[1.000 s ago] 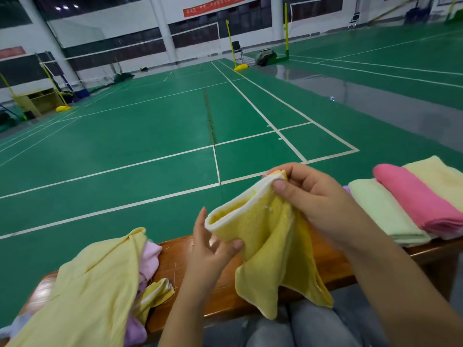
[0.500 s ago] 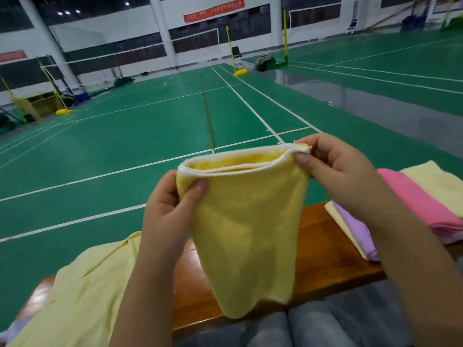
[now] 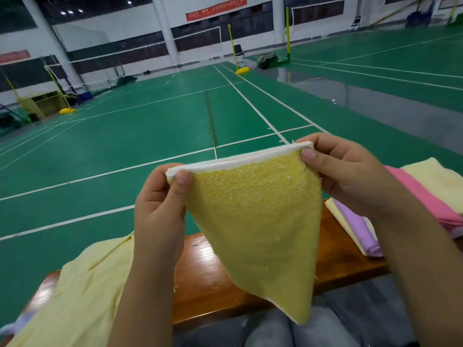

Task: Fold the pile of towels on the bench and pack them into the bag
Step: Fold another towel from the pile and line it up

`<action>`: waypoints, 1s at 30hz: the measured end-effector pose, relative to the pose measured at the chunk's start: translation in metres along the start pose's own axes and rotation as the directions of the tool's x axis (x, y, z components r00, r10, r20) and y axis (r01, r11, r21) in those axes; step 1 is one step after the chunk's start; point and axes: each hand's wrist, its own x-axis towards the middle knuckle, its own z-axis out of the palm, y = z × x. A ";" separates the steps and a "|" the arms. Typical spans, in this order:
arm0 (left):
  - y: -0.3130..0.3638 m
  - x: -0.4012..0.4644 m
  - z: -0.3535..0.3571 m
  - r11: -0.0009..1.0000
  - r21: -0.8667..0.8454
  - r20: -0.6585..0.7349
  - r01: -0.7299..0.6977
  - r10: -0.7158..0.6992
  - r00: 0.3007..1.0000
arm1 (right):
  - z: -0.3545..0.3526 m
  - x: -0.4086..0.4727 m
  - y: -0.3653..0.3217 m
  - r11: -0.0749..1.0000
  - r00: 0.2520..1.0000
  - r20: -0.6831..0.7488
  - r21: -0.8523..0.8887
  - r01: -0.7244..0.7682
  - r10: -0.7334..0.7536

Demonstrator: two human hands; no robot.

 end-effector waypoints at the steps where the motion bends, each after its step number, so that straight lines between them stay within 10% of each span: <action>1: 0.001 -0.001 0.002 1.000 0.022 -0.001 -0.019 0.019 1.000 | -0.001 0.001 -0.002 1.000 1.000 0.005 0.018 -0.005 0.005; 10: -0.084 0.028 0.001 0.929 0.204 -0.020 0.310 -0.313 0.950 | -0.027 0.029 0.071 0.916 0.918 -0.248 -0.183 -0.357 0.308; 20: -0.051 0.059 -0.005 0.995 0.047 0.085 0.083 -0.087 0.993 | -0.013 0.039 0.032 0.906 0.942 -0.231 -0.401 0.135 -0.243; 30: -0.141 -0.139 -0.040 0.724 0.383 0.163 0.573 -0.664 0.730 | -0.037 -0.135 0.187 0.819 0.877 -0.195 -0.315 -0.480 0.439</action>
